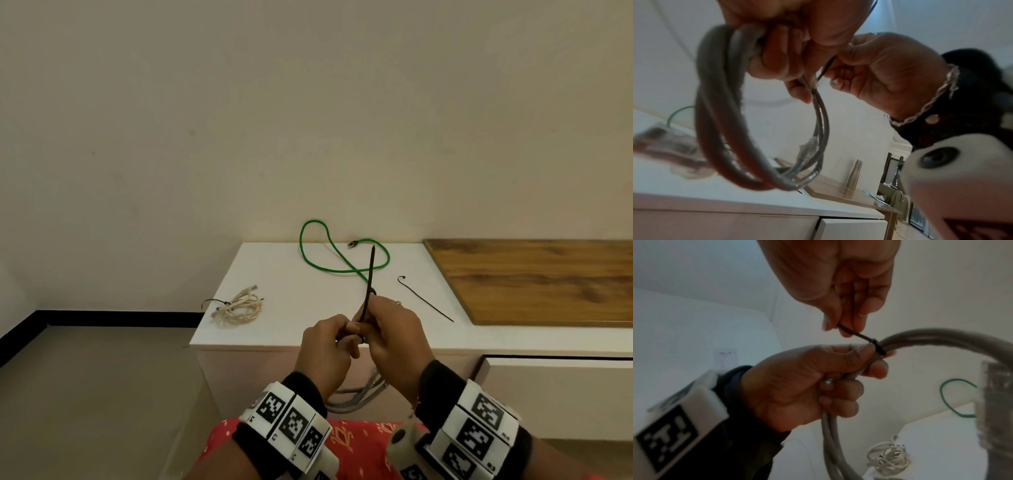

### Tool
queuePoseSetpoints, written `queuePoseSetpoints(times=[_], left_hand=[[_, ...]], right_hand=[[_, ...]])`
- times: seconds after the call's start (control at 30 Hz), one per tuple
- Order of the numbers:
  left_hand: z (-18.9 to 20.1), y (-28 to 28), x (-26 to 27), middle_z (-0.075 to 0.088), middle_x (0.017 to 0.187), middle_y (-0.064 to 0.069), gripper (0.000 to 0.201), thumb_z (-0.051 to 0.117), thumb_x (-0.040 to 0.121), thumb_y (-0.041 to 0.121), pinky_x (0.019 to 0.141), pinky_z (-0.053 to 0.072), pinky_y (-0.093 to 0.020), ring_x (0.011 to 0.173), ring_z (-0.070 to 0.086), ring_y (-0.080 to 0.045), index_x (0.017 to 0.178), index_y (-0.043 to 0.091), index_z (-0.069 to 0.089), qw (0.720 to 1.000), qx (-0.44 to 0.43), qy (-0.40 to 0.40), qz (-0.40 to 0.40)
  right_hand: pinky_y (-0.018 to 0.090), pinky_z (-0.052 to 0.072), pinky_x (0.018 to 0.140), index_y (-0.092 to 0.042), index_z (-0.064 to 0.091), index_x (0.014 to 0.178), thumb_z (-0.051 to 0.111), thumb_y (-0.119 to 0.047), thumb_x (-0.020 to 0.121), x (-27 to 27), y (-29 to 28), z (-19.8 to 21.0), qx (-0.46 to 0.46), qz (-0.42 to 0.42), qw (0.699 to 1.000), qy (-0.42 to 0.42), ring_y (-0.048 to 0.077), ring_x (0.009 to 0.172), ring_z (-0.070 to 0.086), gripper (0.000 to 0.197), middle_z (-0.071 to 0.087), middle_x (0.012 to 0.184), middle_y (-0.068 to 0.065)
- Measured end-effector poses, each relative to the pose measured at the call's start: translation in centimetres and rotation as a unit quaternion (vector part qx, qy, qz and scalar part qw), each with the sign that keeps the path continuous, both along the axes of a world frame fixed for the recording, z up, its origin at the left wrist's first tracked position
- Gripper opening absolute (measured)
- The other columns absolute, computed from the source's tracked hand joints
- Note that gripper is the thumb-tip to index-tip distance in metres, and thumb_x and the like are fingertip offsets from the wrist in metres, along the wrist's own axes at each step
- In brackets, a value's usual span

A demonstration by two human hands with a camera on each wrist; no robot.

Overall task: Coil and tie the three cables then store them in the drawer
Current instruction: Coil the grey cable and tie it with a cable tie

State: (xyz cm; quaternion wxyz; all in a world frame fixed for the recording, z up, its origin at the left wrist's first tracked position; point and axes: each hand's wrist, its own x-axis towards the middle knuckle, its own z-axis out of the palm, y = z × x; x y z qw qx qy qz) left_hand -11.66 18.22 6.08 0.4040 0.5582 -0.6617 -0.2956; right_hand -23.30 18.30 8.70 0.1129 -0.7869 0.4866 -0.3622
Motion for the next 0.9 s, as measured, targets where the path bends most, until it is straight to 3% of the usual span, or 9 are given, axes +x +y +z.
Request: queuePoseSetpoints(times=[0.1,0.2,0.27,0.33,0.43,0.6,0.7,0.8,0.9], left_hand=[[0.0,0.0,0.1,0.058,0.062,0.001,0.028,0.042,0.076,-0.011,0.054,0.037,-0.009,0.062,0.053,-0.009,0.064,0.01,0.056,1.0,-0.005,0.011,0.007],[0.2,-0.1,0.7,0.056,0.057,0.007,0.037,0.048,0.082,-0.006,0.053,0.038,-0.004,0.054,0.053,0.004,0.058,0.022,0.05,0.999,-0.005,0.03,-0.017],[0.3,-0.8,1.4,0.058,0.057,0.006,0.032,0.051,0.086,-0.001,0.05,0.037,-0.007,0.046,0.052,0.007,0.065,0.022,0.056,0.998,0.012,0.059,-0.027],[0.3,-1.8,2.4,0.06,0.058,0.001,0.022,0.05,0.088,0.001,0.045,0.034,-0.014,0.036,0.046,0.003,0.074,0.014,0.06,0.993,0.04,0.112,-0.008],[-0.2,-3.6,4.5,0.059,0.061,-0.006,0.023,0.045,0.092,0.0,0.035,0.025,-0.013,0.028,0.03,-0.001,0.076,0.009,0.058,0.968,0.089,0.233,0.03],[-1.8,-7.2,7.5,0.062,0.064,-0.01,0.017,0.045,0.093,0.001,0.034,0.027,-0.012,0.028,0.031,-0.005,0.078,0.004,0.053,0.927,0.154,0.333,0.08],[-3.5,-9.7,8.5,0.062,0.066,-0.011,0.018,0.046,0.093,0.002,0.033,0.031,-0.014,0.031,0.037,-0.007,0.075,0.005,0.048,0.903,0.197,0.364,0.118],[-5.3,-12.3,8.9,0.055,0.07,-0.009,0.023,0.046,0.093,0.004,0.034,0.038,-0.016,0.048,0.044,-0.013,0.071,0.007,0.049,0.891,0.224,0.358,0.166],[-6.7,-14.3,9.0,0.049,0.071,-0.006,0.023,0.044,0.094,0.004,0.046,0.044,-0.022,0.061,0.047,-0.015,0.072,0.007,0.05,0.878,0.237,0.357,0.214]], right_hand=[[0.01,0.024,0.05,-0.011,0.049,0.062,0.059,0.0,0.067,0.7,0.7,-0.2,-0.054,0.004,0.998,0.023,0.008,0.052,0.035,0.016,0.04,0.061,-0.011],[0.014,0.032,0.049,-0.013,0.05,0.065,0.056,-0.004,0.076,0.8,0.4,-0.3,-0.04,-0.006,0.999,-0.001,0.014,0.054,0.044,0.016,0.047,0.061,-0.008],[0.013,0.041,0.056,-0.011,0.056,0.071,0.056,-0.005,0.084,0.5,-0.7,0.0,0.041,0.008,0.997,-0.066,0.011,0.065,0.055,0.014,0.058,0.068,-0.005],[0.009,0.044,0.067,-0.021,0.06,0.078,0.061,-0.012,0.084,0.1,-2.1,0.1,0.105,0.018,0.984,-0.144,0.006,0.078,0.06,0.012,0.064,0.081,-0.008],[0.022,0.045,0.084,-0.017,0.059,0.107,0.062,-0.02,0.084,-0.4,-4.2,-1.6,0.236,-0.002,0.95,-0.203,0.012,0.1,0.057,0.023,0.063,0.104,0.0],[0.028,0.053,0.064,-0.009,0.056,0.111,0.057,-0.009,0.088,1.0,-6.6,-5.2,0.423,0.006,0.851,-0.312,0.024,0.082,0.063,0.024,0.065,0.098,0.017],[0.029,0.052,0.062,-0.006,0.059,0.102,0.056,0.0,0.086,2.1,-9.5,-6.6,0.445,-0.009,0.83,-0.337,0.022,0.073,0.061,0.018,0.064,0.086,0.014],[0.028,0.05,0.061,-0.004,0.06,0.096,0.055,0.003,0.085,3.1,-12.7,-7.6,0.467,-0.013,0.813,-0.348,0.022,0.07,0.059,0.014,0.062,0.08,0.013],[0.029,0.05,0.06,-0.001,0.06,0.089,0.052,0.01,0.084,3.8,-15.9,-8.9,0.488,-0.015,0.801,-0.345,0.023,0.066,0.057,0.015,0.062,0.074,0.013]])
